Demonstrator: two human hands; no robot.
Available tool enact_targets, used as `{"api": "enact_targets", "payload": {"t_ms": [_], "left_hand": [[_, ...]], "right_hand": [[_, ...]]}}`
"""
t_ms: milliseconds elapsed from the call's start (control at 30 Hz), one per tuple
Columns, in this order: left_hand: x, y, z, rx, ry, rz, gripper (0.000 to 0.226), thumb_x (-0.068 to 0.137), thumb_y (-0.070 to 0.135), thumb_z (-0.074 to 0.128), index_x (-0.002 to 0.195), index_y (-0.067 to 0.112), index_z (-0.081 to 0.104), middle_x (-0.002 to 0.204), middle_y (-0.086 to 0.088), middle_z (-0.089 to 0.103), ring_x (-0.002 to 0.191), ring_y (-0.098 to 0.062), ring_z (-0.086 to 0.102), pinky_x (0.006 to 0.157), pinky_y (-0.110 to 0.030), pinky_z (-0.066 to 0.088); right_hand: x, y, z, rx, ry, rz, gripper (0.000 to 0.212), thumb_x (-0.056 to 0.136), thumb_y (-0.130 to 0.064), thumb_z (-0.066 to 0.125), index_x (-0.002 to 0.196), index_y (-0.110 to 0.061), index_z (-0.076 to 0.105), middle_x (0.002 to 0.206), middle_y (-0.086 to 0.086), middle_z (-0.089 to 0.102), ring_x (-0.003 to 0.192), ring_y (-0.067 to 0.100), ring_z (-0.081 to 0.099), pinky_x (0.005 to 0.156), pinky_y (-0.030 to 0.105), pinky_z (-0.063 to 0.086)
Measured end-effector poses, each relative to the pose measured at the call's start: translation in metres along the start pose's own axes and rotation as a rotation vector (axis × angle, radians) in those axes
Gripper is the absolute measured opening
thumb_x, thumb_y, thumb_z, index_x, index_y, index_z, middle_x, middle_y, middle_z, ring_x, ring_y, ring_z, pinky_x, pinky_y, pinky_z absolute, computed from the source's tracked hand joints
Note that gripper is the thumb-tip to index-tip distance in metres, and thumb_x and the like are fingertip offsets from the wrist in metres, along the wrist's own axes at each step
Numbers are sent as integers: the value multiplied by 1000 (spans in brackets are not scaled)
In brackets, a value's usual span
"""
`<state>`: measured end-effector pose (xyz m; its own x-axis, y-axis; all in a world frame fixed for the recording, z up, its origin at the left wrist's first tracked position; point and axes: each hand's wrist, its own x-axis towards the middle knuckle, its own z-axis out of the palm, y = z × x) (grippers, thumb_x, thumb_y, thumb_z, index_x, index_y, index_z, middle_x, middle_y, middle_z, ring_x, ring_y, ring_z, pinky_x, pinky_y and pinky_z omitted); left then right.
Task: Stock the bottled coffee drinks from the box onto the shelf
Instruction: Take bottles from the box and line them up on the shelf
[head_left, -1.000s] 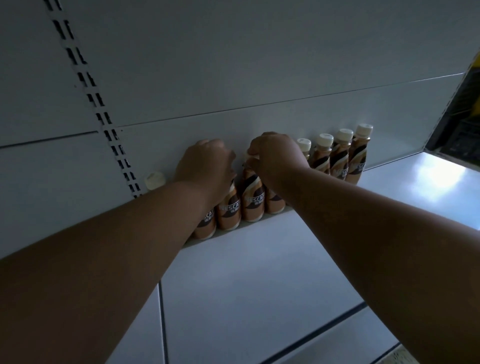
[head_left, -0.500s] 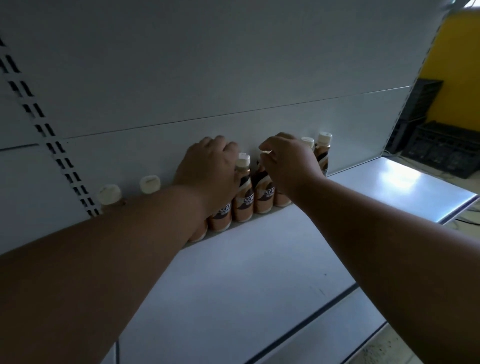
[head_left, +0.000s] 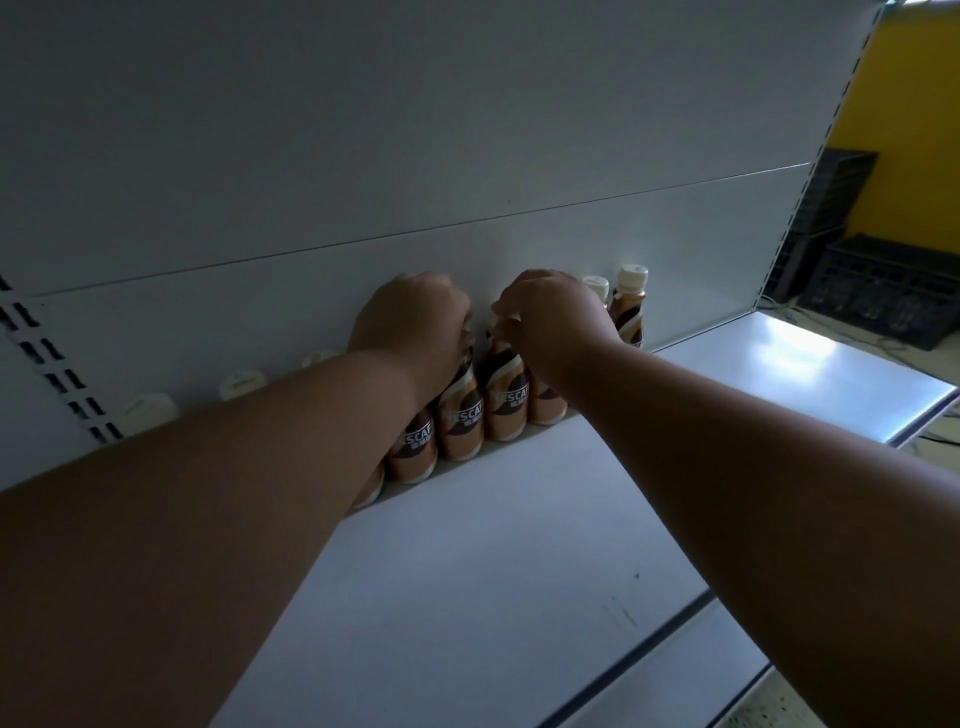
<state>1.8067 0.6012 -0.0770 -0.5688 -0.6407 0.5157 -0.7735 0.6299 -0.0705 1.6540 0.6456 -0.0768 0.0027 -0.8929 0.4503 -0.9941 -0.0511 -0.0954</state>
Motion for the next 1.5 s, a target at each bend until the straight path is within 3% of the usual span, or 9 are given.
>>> {"api": "enact_targets", "payload": {"t_ms": [133,400,567,700,900,1067,1233,1333,1500], "left_hand": [[-1,1,0,-2,8,5,16,87,18,60,92,10,73,92,-12,61,91,-34,57,71,-38,47],[3,4,2,-23,19,-7,16,83,16,59,93,8,69,94,-13,59,92,-36,55,71,-38,45],[13,21,3,-42,69,27,21,82,19,58,99,10,64,100,-12,61,94,-33,54,76,-38,43],[32,41,7,-107,56,94,27,86,19,54,109,9,63,108,-12,60,99,-31,53,83,-40,44],[70,68,22,-90,4,61,27,87,17,56,111,11,63,109,-11,58,100,-30,52,80,-38,44],[81,78,29,29,-91,71,13,86,18,57,93,10,65,99,-11,59,94,-31,55,69,-36,41],[83,76,33,32,-56,101,10,88,21,59,91,12,62,88,-6,50,90,-29,53,67,-33,36],[83,73,37,-34,-49,107,18,85,29,64,93,13,63,95,-8,57,93,-30,53,69,-33,37],[82,76,38,-41,-1,111,20,83,30,66,92,12,63,95,-10,57,95,-32,53,69,-33,34]], "right_hand": [[8,0,1,25,25,64,18,91,-13,58,99,-12,73,105,5,67,94,23,64,81,36,55],[9,5,-4,42,-30,29,22,95,-20,55,106,-11,72,111,6,68,99,22,64,86,34,53],[-6,36,-10,230,214,139,26,95,-21,57,118,-16,67,119,2,66,106,18,62,87,27,47],[-4,63,-13,134,118,189,31,94,-21,58,124,-18,64,126,1,62,118,21,54,94,30,42],[1,98,-3,102,83,268,36,91,-10,53,123,-19,66,129,1,61,122,22,51,97,29,41],[4,105,5,71,-21,163,44,94,-7,47,135,-20,56,146,-1,49,135,20,42,112,29,33],[12,109,7,119,67,215,32,89,-10,56,116,-20,70,122,0,65,109,22,62,91,24,47],[18,108,5,32,68,209,23,85,-8,59,100,-15,75,107,4,68,93,26,66,81,35,56],[21,106,9,39,98,238,17,85,-11,59,91,-12,75,100,6,67,87,28,65,72,31,54]]}}
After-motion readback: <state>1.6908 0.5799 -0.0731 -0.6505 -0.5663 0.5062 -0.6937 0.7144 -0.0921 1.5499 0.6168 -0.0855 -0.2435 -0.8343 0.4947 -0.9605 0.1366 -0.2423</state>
